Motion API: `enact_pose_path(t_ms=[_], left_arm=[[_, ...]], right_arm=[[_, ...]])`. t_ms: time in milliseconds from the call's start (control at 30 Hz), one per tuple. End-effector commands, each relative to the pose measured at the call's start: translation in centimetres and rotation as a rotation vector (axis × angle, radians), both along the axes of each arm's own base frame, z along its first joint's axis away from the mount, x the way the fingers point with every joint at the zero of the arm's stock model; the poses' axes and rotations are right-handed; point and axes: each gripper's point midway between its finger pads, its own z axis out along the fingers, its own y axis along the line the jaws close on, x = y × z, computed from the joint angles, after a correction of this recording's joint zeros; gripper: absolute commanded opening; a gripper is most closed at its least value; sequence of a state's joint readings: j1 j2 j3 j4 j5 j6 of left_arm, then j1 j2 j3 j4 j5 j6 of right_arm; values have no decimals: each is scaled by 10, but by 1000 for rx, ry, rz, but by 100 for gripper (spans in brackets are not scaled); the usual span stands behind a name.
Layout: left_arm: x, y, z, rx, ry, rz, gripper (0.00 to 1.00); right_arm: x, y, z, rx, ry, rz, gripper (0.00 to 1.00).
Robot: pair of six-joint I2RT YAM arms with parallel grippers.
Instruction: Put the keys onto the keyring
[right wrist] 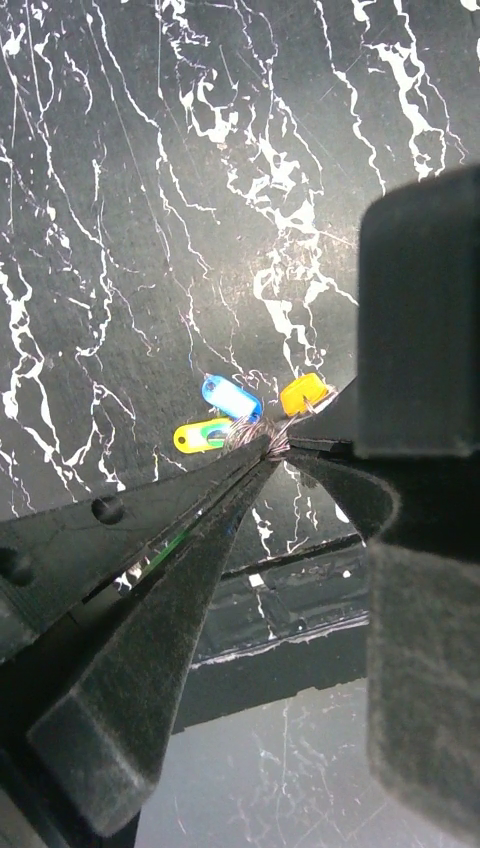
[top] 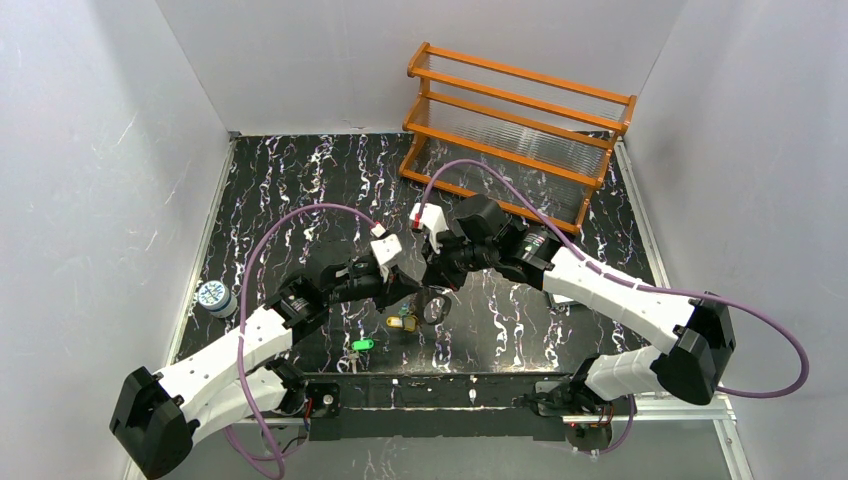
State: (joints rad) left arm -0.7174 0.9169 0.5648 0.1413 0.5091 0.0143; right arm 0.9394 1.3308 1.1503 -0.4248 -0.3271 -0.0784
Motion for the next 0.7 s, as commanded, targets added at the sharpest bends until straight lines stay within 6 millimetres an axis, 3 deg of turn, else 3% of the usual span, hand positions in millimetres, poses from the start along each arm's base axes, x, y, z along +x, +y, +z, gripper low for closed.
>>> enact_pose_path(t_ms=[0,667], left_arm=[[-3,-6,26,-58,-42,-34,0],[-6,-4,33,-76,-66,-35,0]], right_arm=[[18,2,21,18,-68,-83,1],[28,-11,9,-36,-97,-161,1]])
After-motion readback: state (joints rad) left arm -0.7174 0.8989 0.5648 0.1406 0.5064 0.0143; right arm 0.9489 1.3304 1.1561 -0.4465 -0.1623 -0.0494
